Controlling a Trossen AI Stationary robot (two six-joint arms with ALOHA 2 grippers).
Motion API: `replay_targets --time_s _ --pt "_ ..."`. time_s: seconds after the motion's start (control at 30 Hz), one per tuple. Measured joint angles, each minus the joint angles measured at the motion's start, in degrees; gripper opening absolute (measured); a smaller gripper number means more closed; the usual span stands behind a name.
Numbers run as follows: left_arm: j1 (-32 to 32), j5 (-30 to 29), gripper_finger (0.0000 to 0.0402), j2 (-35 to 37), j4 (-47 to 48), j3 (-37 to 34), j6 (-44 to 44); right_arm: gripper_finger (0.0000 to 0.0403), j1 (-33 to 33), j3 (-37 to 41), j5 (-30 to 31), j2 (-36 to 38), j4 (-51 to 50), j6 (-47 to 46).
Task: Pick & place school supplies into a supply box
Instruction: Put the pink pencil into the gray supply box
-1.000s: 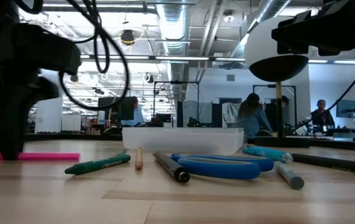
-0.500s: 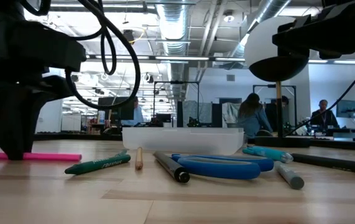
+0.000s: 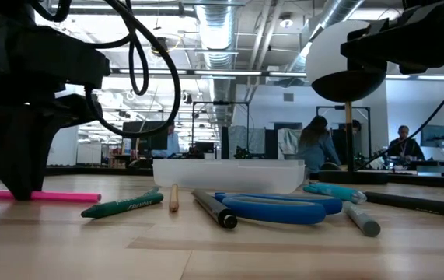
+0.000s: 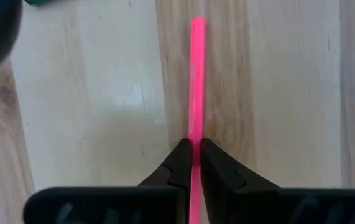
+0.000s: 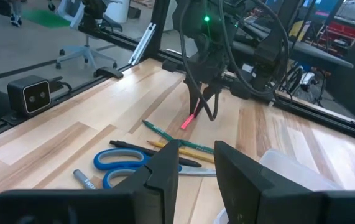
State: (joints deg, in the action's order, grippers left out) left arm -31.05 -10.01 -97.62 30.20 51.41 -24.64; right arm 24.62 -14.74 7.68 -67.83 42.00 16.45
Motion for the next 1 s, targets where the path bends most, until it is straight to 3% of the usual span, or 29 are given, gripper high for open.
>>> replay_targets --time_s 0.23,0.5,0.8,1.0 --pt "0.13 -1.58 0.0004 -0.07 0.05 0.22 0.81 0.0097 0.0 0.0 0.02 0.0 -0.42 -0.07" --pt "1.37 -7.88 0.0002 -0.22 0.41 2.58 6.35 0.0097 0.0 0.0 0.09 0.0 -0.42 -0.07" --pt "6.69 -2.87 0.0001 -0.19 4.67 2.91 5.68 0.0097 0.0 0.0 0.09 0.0 -1.31 -1.05" --pt "7.85 1.15 0.0047 -0.11 3.08 2.94 6.66 0.0097 0.0 0.0 0.09 0.0 -1.88 -1.48"
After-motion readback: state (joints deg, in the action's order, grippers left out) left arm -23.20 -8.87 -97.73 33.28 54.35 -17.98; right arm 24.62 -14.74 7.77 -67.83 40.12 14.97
